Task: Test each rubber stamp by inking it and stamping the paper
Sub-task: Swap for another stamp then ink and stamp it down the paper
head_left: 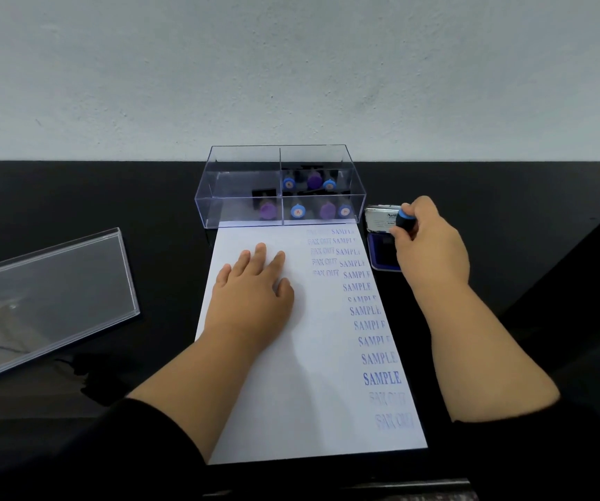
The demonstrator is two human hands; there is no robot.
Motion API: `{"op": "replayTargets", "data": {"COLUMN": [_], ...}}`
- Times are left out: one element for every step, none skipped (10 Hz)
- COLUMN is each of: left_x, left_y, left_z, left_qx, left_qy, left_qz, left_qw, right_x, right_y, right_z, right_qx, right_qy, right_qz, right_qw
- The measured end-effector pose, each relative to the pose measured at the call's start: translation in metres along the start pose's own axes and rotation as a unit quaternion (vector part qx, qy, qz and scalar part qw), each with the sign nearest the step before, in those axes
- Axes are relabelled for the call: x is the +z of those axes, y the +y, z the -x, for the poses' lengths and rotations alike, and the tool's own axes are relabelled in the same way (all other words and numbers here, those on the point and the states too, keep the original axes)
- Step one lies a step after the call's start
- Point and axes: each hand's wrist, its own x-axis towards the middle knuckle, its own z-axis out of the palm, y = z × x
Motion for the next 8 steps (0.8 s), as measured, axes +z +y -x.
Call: {"op": "replayTargets", "data": {"left_x": [0.0006,0.0003,-0.0003,-0.0005,-0.0010,-0.0011,-0.0015,-0.0011], "left_y": [-0.0004,-0.0002,0.0003,0.0007,0.0002,0.0007,0.0010,0.0013], "left_z": [0.0002,-0.0002,-0.0003,-0.0004,-0.0005,0.0001,0.0001,0.0007], "left_qx": [0.000,0.000,0.000,-0.001,-0.002,-0.003,-0.003,-0.004], "left_qy": [0.000,0.000,0.001,-0.002,-0.003,-0.003,-0.004,-0.002], "left_qz": [0.001,0.000,0.003,0.003,0.002,0.005,0.006,0.006], "left_qw": [1.000,1.000,1.000,1.000,1.000,1.000,1.000,1.000], "right_x": [0.0000,-0.0013,-0.0018,-0.0027,-0.0029,-0.0029,-0.0022,-0.0018], "right_y": [-0.0047,-0.0069,-0.0088,-0.0096,-0.0092,-0.0092,-0.0096,-0.0088], "right_z": [0.0015,0.0024,0.0027,0.0035,0.0049,0.0055,0.0059,0.0076], "right_qx": [-0.003,-0.002,0.001,0.001,-0.007,-0.010,-0.008,-0.004], "right_qy": [0.000,-0.002,-0.005,-0.010,-0.007,-0.004,0.001,0.008], "right_qz": [0.037,0.048,0.054,0.061,0.069,0.073,0.069,0.062], "right_qw": [0.999,0.999,0.999,0.998,0.998,0.997,0.998,0.998]}}
